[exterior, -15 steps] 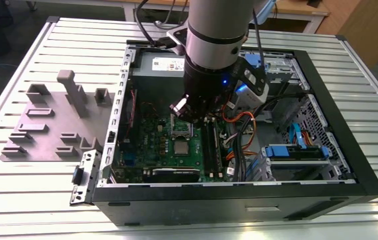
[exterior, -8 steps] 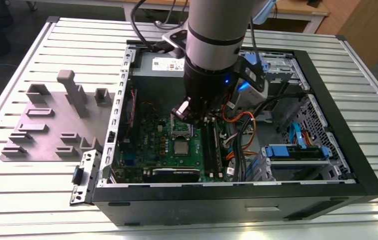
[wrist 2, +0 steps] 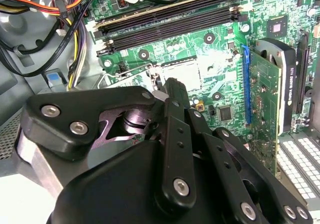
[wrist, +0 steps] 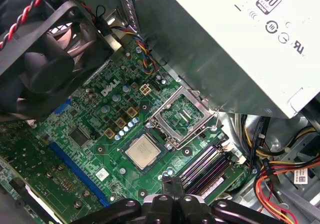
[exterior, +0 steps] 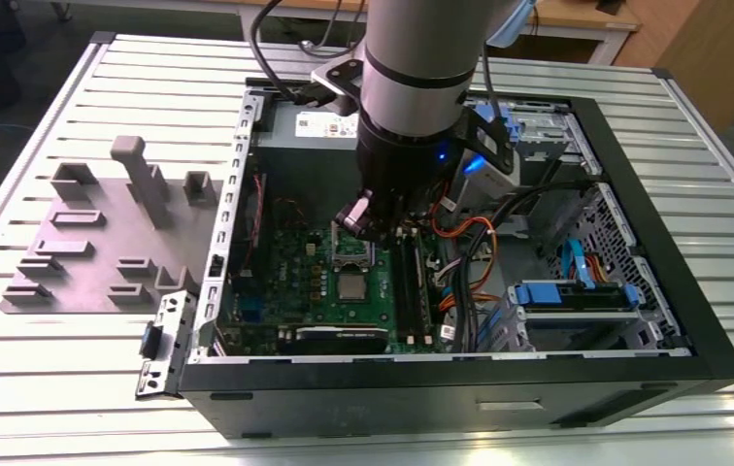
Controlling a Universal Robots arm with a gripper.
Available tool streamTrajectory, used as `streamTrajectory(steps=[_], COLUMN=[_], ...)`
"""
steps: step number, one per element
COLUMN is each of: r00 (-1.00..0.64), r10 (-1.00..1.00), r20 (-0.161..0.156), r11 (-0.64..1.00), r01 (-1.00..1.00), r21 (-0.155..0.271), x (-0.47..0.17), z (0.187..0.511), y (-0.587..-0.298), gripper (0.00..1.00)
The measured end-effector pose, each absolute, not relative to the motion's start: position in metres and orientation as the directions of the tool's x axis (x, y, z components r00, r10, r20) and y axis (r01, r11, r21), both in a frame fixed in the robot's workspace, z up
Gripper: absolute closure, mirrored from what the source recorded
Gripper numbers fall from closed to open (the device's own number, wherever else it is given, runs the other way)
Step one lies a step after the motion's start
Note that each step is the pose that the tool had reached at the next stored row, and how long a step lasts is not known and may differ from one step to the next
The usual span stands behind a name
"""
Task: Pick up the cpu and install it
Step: 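Close the cpu cover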
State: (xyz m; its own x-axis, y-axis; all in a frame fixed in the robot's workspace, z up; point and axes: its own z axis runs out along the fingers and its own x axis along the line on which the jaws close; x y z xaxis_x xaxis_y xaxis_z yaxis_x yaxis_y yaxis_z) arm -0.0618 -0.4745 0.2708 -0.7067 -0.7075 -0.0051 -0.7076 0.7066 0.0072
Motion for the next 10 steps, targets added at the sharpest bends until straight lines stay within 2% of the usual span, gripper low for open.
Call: streamTrajectory(steps=[10], r00=[-0.707], r10=[-0.708], r20=[-0.005], r11=[0.706], r01=[-0.708], r21=[0.007], x=[-0.0618], z=[0.2708], y=[-0.4744], gripper=[0.89])
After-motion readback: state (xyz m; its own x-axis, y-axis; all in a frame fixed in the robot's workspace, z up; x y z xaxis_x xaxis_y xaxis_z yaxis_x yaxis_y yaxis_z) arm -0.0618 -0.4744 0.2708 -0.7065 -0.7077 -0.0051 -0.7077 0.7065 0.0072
